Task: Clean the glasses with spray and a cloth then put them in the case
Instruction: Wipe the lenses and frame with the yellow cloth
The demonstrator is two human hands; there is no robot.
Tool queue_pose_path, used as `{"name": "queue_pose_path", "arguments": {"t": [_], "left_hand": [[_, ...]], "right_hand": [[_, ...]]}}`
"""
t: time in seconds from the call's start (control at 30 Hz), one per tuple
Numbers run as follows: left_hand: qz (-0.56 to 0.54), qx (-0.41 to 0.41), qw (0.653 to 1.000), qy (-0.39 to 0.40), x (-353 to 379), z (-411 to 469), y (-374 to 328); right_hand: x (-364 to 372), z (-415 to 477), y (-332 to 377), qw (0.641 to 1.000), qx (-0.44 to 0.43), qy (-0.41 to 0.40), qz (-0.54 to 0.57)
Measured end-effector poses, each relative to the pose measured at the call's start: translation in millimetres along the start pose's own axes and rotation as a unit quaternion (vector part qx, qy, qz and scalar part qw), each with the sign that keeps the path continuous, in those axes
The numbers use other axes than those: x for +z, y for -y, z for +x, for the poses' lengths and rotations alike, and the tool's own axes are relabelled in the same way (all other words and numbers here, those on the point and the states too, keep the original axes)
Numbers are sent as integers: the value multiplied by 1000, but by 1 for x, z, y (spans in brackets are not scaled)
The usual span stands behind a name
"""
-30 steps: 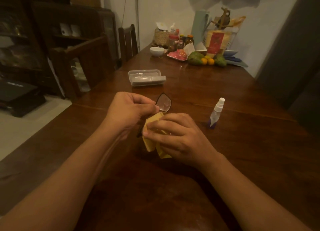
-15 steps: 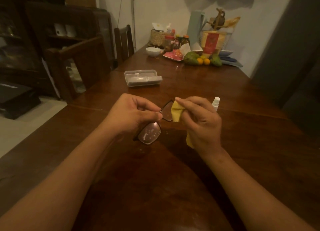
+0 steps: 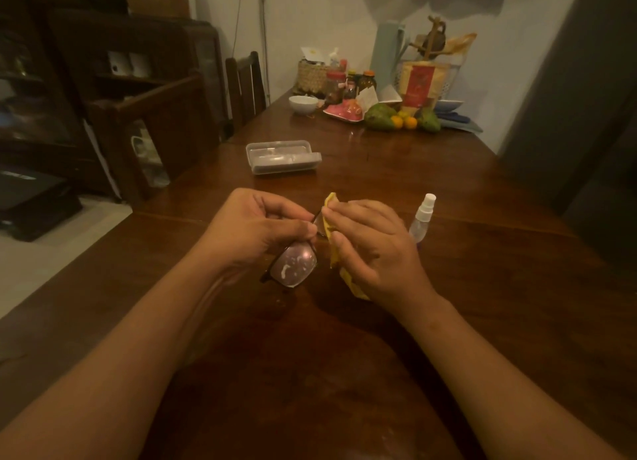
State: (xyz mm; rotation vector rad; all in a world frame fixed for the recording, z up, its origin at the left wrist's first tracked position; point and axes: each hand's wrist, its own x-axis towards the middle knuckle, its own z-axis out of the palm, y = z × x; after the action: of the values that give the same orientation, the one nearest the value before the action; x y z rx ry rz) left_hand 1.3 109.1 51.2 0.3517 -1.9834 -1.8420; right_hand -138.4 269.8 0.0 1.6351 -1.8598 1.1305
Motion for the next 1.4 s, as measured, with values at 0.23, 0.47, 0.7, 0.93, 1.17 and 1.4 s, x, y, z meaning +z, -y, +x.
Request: {"name": "queue_pose_path", "arguments": {"t": [0.23, 0.47, 0.7, 0.93, 1.17, 1.4], "left_hand": [[17, -13, 1000, 2, 0, -1, 0], [-13, -10, 1000, -2, -1, -1, -1], [-10, -12, 1000, -9, -2, -2, -1], [-8, -8, 1000, -3, -3, -2, -1], [3, -4, 1000, 12, -3, 0, 0], [-4, -7, 1000, -2, -3, 0, 1]], "right_hand": [[-2, 0, -4, 999, -7, -18, 42], [1, -2, 1, 999, -33, 6, 32], [-8, -4, -10, 1000, 6, -26, 11], [-4, -4, -6, 997, -60, 43, 9], [-9, -4, -16, 999, -2, -30, -38], [-3, -3, -2, 999, -37, 30, 6]]}}
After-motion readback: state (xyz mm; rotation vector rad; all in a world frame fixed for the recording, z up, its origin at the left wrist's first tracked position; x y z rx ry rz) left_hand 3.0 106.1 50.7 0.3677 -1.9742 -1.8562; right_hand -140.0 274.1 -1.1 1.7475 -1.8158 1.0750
